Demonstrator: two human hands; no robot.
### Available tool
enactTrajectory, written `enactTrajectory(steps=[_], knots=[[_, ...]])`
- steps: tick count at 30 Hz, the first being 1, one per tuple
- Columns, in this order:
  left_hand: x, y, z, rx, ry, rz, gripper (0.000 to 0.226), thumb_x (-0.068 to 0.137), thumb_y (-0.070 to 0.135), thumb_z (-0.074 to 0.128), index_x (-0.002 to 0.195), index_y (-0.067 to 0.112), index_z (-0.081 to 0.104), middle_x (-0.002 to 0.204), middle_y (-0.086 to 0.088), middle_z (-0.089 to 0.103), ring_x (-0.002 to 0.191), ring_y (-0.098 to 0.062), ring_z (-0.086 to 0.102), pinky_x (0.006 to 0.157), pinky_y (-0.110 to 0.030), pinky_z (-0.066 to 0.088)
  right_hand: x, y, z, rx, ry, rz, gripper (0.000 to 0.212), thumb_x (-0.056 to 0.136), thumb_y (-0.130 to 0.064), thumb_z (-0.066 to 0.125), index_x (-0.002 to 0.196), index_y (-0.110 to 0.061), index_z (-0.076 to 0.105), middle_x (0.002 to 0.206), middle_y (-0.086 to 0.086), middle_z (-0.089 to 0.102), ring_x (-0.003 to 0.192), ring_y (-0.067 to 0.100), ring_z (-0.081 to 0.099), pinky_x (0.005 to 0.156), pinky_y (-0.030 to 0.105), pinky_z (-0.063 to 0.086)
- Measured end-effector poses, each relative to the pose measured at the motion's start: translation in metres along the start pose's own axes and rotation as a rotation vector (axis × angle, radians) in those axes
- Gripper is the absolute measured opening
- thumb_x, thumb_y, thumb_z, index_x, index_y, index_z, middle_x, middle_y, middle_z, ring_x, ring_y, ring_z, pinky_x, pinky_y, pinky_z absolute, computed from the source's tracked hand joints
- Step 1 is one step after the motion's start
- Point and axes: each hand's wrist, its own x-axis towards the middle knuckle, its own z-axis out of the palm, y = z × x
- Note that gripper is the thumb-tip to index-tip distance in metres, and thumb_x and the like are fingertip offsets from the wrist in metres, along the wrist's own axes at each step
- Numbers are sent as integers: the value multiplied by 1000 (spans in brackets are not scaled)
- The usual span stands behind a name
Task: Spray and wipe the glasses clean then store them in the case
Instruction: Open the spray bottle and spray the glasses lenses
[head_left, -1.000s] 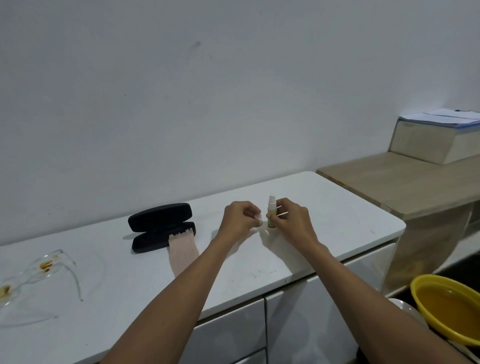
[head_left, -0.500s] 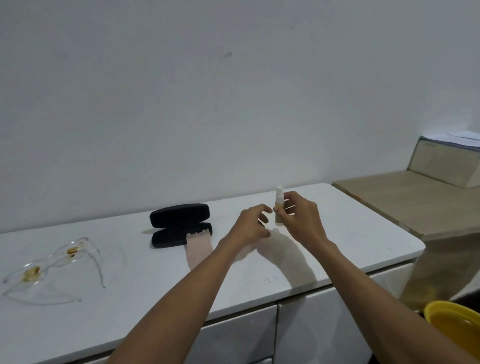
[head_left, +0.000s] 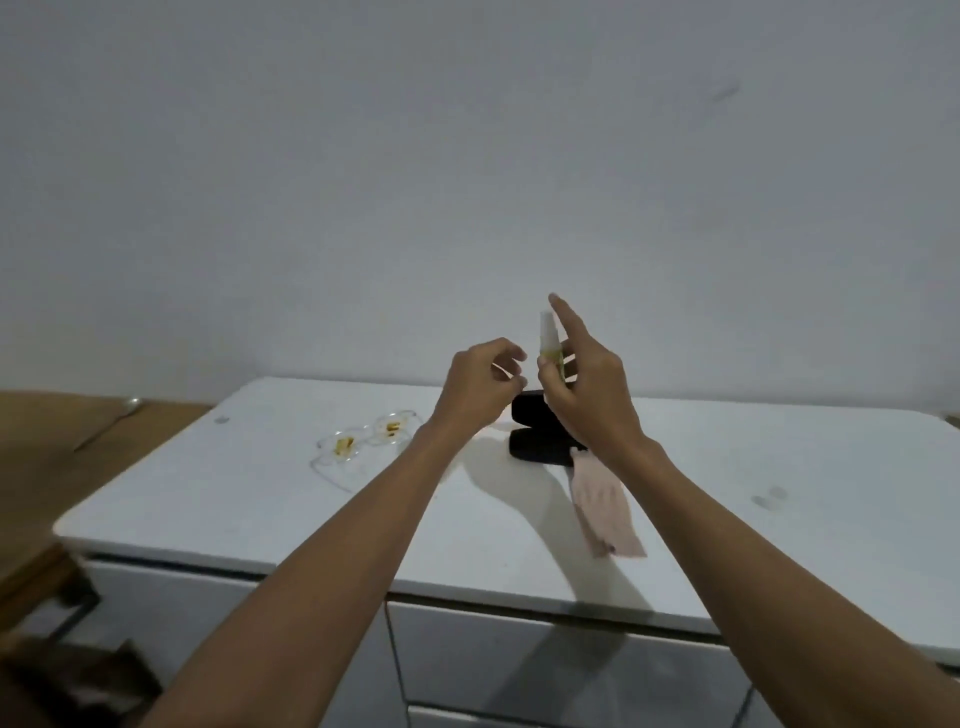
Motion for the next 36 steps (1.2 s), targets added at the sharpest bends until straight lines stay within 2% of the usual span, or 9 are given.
enactTrajectory(steps=[8,11,13,17,20,26,30,33,36], knots=[[-48,-73,-110,191,166,-112,11,89,15,70,96,20,77,93,3,76,90,-14,67,78,-21,52,-1,-48,93,109,-147,-69,59,95,-13,55,151,-29,45,91,5,66,76,25,61,80,47,56],[-66,-96,-139,320,156,-173,31,85,1,60,97,25,77,102,2,73,96,-16,63,89,-27,49,-4,-57,110,135,-175,-57,59,95,-12,55,150,-29,45,90,3,66,74,23,62,79,45,56],[-78,-110,-153,391,137,-194,42,76,-7,58,96,25,78,102,-1,70,97,-21,61,89,-33,49,-5,-60,118,147,-198,-44,59,95,-12,55,150,-31,44,89,1,66,74,21,62,78,45,56],[-92,-128,-160,450,74,-217,43,70,-14,62,93,18,79,98,-7,64,89,-20,58,80,-30,47,-4,-62,126,142,-208,-32,60,95,-13,54,151,-30,43,90,4,66,77,25,63,79,48,56],[-92,-134,-156,518,50,-212,29,77,-6,71,93,17,78,94,-2,60,86,-17,58,75,-26,44,-4,-60,127,145,-214,-16,60,95,-13,54,151,-31,42,88,5,67,76,26,64,78,49,57],[-85,-138,-140,616,81,-116,17,84,1,70,97,11,75,93,-9,69,87,-29,64,78,-36,50,-2,-52,114,125,-190,9,59,95,-12,55,150,-30,43,86,7,67,72,26,65,75,46,57],[-82,-137,-128,554,258,-81,11,81,-1,71,88,7,75,81,-11,72,77,-32,65,68,-31,43,-2,-42,101,122,-107,21,60,93,-11,52,149,-31,43,78,10,66,61,27,66,68,44,57],[-76,-132,-121,333,399,-190,12,78,-5,72,81,6,76,74,-8,72,71,-26,67,61,-30,49,-2,-29,93,111,-37,54,59,91,-13,47,146,-34,45,74,10,64,59,30,65,67,46,57],[-68,-129,-120,136,512,-328,13,77,-6,76,78,7,75,70,-7,72,68,-25,71,56,-14,46,-4,-16,84,125,22,99,57,89,-15,41,141,-36,49,69,9,57,58,34,61,64,51,57]])
